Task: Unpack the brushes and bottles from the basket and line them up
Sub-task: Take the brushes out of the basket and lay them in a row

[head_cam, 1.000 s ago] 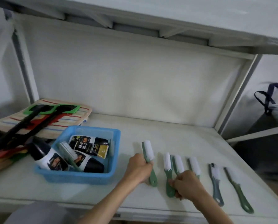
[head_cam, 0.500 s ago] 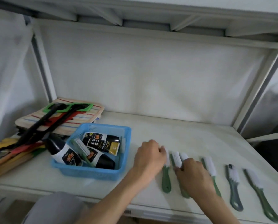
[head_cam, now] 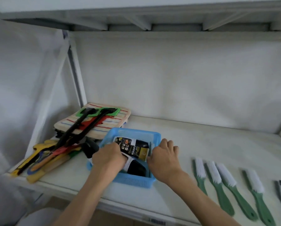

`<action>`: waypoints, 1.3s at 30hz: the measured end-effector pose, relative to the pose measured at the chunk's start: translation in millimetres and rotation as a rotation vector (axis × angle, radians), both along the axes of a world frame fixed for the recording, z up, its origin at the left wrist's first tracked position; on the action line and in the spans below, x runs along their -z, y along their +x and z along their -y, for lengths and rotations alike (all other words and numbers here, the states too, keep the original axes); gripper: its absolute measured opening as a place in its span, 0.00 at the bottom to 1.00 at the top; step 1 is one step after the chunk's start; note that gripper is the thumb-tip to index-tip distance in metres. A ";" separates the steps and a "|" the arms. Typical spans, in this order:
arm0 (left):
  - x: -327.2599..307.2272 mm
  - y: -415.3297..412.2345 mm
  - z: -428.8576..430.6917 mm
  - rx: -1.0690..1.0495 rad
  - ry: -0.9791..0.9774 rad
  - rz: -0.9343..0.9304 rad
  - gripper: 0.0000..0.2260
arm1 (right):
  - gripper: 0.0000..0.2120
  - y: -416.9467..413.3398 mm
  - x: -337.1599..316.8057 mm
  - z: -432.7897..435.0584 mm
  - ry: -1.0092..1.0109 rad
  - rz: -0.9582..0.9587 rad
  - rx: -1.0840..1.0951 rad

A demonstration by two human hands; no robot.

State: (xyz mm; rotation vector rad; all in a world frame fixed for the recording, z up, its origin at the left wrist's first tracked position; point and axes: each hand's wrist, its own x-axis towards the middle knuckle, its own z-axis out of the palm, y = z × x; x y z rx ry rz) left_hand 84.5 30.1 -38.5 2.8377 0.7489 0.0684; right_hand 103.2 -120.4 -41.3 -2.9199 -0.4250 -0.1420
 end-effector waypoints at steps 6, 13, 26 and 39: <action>9.6 -4.4 -6.2 0.027 -0.042 -0.034 0.13 | 0.18 8.2 17.4 -30.8 -0.359 -0.055 -0.009; 0.4 -8.9 -10.1 0.035 -0.201 0.047 0.06 | 0.06 17.0 9.3 -32.6 -0.055 -0.028 0.091; -11.9 -23.2 69.4 0.378 -0.697 0.387 0.12 | 0.12 11.3 -8.8 73.6 0.494 -0.015 0.381; 32.8 -15.3 142.2 0.379 -0.438 0.056 0.04 | 0.17 -39.7 35.1 86.4 0.215 -0.311 0.301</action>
